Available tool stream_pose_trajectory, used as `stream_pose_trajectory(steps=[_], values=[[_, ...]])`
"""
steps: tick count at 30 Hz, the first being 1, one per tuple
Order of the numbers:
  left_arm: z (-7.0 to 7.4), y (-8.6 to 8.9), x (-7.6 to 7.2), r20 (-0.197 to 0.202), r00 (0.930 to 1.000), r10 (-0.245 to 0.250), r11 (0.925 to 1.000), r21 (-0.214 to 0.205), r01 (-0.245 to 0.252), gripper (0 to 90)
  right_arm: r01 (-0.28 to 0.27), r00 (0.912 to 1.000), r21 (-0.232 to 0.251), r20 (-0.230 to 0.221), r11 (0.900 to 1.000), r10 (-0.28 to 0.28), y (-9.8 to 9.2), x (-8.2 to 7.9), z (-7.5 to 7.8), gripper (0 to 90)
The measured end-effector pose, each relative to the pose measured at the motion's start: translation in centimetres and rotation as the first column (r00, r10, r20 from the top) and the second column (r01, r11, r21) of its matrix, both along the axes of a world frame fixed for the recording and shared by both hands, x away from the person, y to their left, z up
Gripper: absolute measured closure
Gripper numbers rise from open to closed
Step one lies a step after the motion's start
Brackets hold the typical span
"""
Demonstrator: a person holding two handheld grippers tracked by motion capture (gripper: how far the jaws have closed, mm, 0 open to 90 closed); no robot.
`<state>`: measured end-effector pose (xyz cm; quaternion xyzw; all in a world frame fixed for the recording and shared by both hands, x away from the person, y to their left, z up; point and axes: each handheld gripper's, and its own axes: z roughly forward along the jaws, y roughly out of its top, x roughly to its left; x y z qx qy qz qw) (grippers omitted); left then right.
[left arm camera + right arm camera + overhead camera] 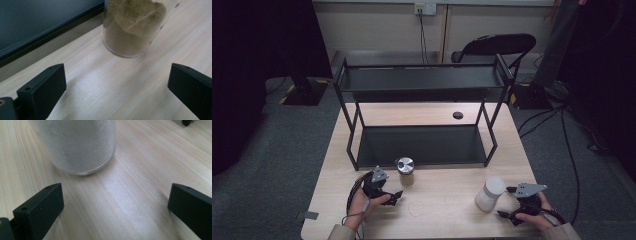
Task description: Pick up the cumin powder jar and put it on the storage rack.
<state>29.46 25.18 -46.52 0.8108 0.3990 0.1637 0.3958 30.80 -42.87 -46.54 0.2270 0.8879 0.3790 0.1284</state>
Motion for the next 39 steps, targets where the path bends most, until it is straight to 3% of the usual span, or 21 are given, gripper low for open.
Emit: stream_pose_trajectory(steps=[18,30,39], values=[[0.5,-1.8,1.2,0.023,0.9997,0.004,0.9987,-0.050,-0.003,0.9,0.000,1.0000,0.000,0.000,1.0000,0.000,0.0,0.0,0.0,0.0],[0.5,-3.5,2.2,0.036,0.9994,-0.002,0.9997,-0.023,0.003,1.6,0.000,1.0000,0.000,0.000,1.0000,0.000,0.0,0.0,0.0,0.0],[0.8,-4.6,2.7,0.041,0.9990,0.018,0.9997,0.017,-0.019,15.5,0.000,1.0000,0.001,0.000,1.0000,0.000,0.0,0.0,0.0,0.0]])
